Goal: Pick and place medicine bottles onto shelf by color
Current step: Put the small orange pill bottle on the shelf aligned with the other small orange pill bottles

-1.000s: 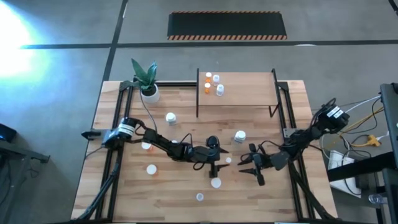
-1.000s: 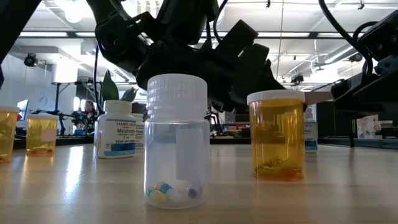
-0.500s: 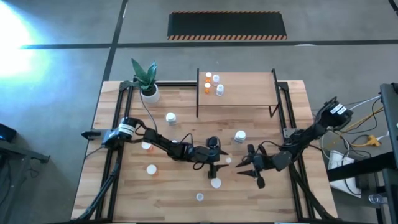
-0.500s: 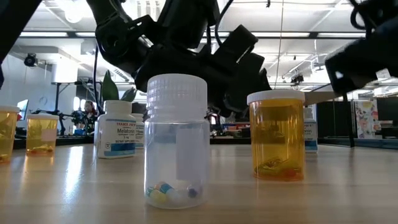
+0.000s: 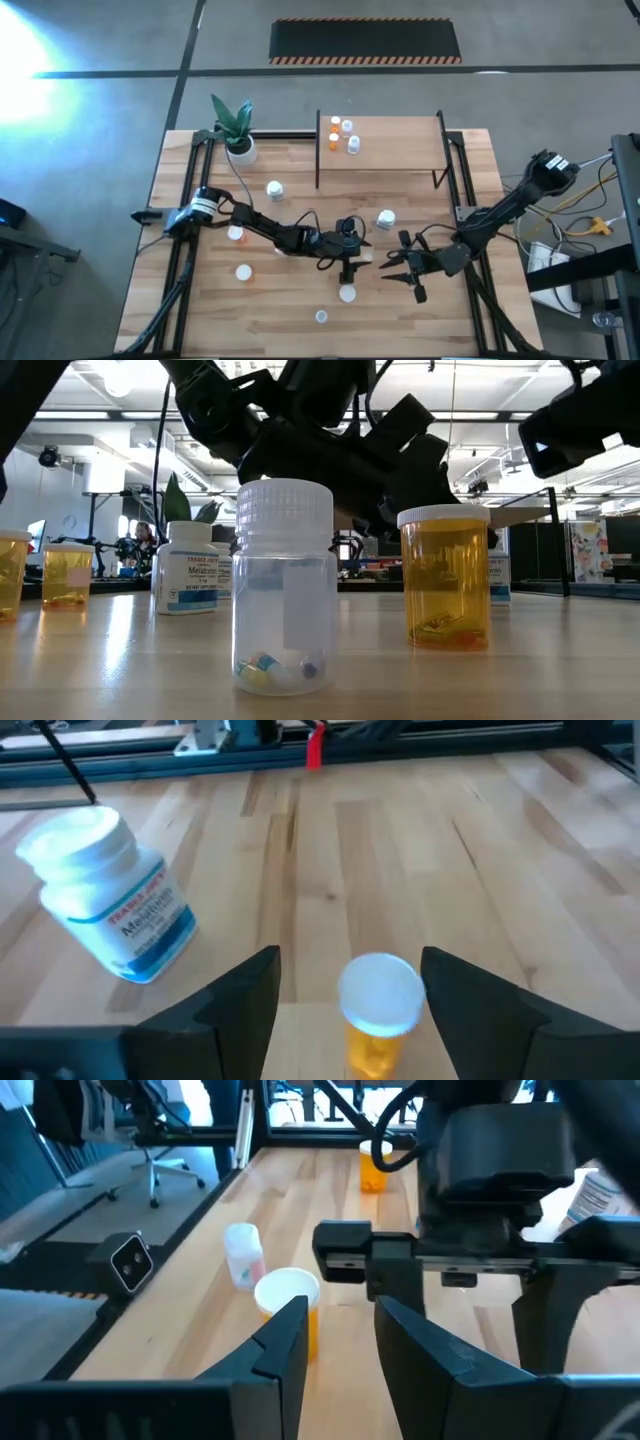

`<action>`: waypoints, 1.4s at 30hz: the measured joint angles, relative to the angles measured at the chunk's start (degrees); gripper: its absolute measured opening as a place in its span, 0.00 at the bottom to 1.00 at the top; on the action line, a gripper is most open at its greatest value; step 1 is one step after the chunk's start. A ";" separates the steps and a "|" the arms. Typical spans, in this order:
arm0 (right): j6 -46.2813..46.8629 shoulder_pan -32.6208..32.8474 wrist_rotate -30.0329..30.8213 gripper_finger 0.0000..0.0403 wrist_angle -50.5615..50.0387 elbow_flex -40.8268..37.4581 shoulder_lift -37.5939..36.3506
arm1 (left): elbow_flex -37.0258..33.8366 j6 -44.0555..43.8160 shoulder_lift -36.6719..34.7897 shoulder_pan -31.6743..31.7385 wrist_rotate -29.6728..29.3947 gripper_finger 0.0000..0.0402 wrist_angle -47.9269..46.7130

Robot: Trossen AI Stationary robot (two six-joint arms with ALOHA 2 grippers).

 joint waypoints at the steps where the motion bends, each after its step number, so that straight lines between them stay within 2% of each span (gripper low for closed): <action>1: -0.04 0.02 0.04 0.27 -0.92 0.42 -0.26 | -0.12 0.02 -0.01 0.02 -0.08 0.56 0.18; 9: -0.20 0.02 0.02 0.27 -2.38 1.57 0.38 | -0.37 0.11 -0.03 -0.02 0.92 0.53 0.10; 22: -0.21 0.02 0.01 0.23 -2.36 1.48 0.73 | -0.58 0.61 -0.03 -0.02 1.97 0.27 0.11; 32: -0.20 1.01 -0.02 0.22 -2.43 1.46 0.53 | -0.59 0.50 -0.26 -0.02 1.99 0.24 -0.05; 37: -0.20 3.13 0.00 0.21 -2.58 1.46 -0.70 | -0.45 0.09 -4.28 -0.02 1.19 0.24 -4.42; 42: -0.53 4.55 1.17 0.19 -3.40 1.40 -2.02 | -0.55 0.07 -13.13 0.14 -6.64 0.24 -15.42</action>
